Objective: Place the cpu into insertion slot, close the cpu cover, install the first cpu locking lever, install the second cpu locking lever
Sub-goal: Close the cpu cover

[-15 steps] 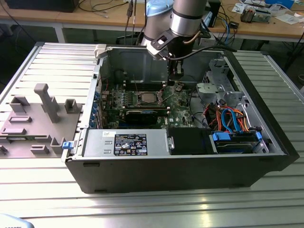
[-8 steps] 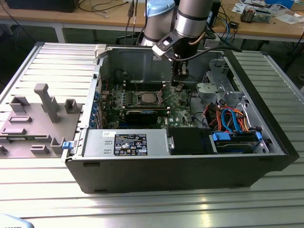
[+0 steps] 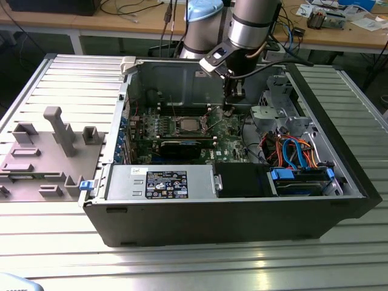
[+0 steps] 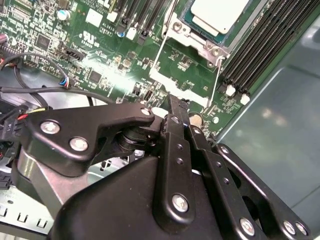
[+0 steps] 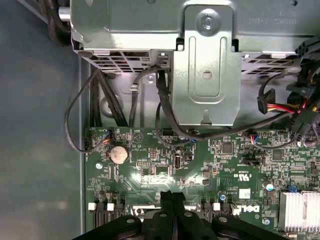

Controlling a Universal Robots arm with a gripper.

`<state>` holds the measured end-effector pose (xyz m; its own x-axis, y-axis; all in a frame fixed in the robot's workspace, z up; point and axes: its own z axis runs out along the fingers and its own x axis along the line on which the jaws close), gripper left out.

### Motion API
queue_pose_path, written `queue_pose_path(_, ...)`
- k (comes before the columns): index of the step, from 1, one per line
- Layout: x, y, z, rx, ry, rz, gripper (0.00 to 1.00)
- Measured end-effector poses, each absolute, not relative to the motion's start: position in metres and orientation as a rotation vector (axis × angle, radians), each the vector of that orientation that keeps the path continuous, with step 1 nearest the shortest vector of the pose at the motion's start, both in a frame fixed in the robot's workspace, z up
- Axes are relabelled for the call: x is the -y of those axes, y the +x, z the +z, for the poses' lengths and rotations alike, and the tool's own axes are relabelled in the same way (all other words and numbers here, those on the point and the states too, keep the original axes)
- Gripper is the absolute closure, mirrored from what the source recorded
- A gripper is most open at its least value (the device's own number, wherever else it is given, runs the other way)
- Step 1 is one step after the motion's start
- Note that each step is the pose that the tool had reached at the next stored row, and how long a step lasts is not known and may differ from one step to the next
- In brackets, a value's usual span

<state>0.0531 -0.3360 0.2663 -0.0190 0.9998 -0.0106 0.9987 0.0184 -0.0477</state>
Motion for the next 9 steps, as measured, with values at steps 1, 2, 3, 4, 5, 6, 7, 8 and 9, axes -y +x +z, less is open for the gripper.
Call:
queue_pose_path(1,0.3356,0.0546,0.2660,2.223,-2.182,0.065,0.89)
queue_pose_path(2,0.3353,0.0558,0.2658,2.223,-2.182,0.065,0.89)
queue_pose_path(3,0.3349,0.0575,0.2653,2.223,-2.182,0.065,0.89)
queue_pose_path(4,0.3346,0.0586,0.2650,2.223,-2.182,0.065,0.89)
queue_pose_path(5,0.3342,0.0598,0.2643,2.223,-2.182,0.065,0.89)
queue_pose_path(6,0.3340,0.0605,0.2636,2.223,-2.182,0.065,0.89)
queue_pose_path(7,0.3336,0.0613,0.2618,2.223,-2.181,0.066,0.89)
queue_pose_path(8,0.3334,0.0616,0.2595,2.222,-2.181,0.067,0.89)
queue_pose_path(9,0.3331,0.0617,0.2577,2.222,-2.181,0.067,0.89)
